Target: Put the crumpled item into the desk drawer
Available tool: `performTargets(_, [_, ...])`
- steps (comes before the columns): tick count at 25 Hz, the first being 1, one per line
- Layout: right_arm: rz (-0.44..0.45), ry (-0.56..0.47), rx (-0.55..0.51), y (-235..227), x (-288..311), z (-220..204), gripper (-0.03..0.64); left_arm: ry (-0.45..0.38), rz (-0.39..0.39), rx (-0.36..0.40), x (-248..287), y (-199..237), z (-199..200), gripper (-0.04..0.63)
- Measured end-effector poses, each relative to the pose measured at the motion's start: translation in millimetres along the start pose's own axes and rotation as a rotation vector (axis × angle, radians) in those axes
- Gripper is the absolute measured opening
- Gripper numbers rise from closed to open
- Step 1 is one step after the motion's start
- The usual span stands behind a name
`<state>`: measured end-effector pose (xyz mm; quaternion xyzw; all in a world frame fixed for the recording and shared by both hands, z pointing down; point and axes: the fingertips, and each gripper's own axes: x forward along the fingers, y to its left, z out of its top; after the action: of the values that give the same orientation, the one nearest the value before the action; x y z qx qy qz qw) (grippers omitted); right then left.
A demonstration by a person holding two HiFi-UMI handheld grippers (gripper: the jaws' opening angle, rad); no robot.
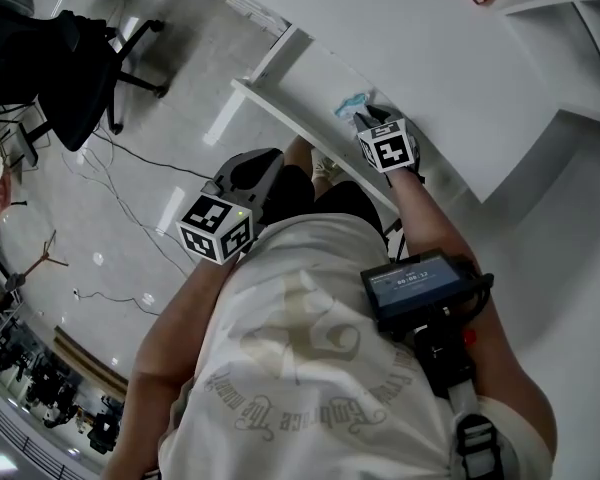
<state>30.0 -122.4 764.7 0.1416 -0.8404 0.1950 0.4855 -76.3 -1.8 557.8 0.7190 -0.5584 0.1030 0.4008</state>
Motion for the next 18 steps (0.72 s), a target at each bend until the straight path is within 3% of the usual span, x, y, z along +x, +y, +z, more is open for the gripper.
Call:
performTargets(6, [0.011,0.013,0.012,-4.2,1.4,-9.6,0.173,0.005,-0.005,0.007,7.1,-7.5,-4.7,0.031])
performTargets(18, [-0.001,-0.014,0.014,-8.3,-2.2,-9.7,0.173,0.008,-0.019,0.017,11.9,-9.7,-7.3,0.031])
